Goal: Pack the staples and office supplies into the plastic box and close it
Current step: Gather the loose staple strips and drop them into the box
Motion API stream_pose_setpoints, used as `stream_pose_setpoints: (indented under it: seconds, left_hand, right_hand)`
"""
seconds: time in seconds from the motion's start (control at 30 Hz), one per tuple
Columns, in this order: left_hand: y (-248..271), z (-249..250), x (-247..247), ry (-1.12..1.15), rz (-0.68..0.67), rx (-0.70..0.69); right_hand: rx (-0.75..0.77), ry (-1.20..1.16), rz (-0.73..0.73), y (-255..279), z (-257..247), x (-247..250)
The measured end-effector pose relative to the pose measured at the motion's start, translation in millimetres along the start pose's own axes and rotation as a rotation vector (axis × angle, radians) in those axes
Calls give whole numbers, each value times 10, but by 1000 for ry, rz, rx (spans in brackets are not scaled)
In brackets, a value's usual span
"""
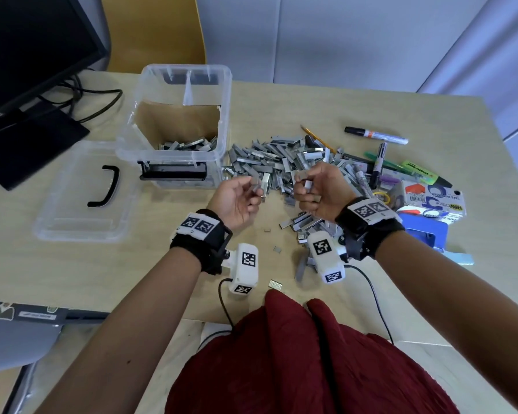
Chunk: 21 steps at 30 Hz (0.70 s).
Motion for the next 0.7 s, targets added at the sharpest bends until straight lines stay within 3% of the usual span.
stream_pose_setpoints:
  seconds: [0.1, 0.2, 0.3, 0.43, 0.6, 0.7]
  left_hand:
    - [8, -4, -14, 39, 16, -12]
    - [24, -44, 27, 21, 98, 26]
    - [71, -96, 85, 28, 171, 107]
    - [113, -144, 143, 36, 153, 180]
    - [140, -170, 137, 69, 141, 190]
    - [173, -178, 147, 79, 167, 250]
  right_hand:
    - [-79, 67, 82, -43, 0, -7]
    - [-218, 302, 168, -98, -22, -59]
    - [-287, 496, 117, -119, -74, -223]
    - [-243, 635, -15, -159, -110, -525]
    - [-313, 793, -78, -231, -29, -791]
    - [-280, 822, -58, -248, 0, -816]
Point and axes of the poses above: each hand's wrist, its own y-axis away from the middle knuckle, its own x-axis out of the back of the hand, z = x × y, the point moved 1 cm from there along -y, towards the middle knuckle, and after that the axes turned 13 degrees about -z, right-handed, at the moved point
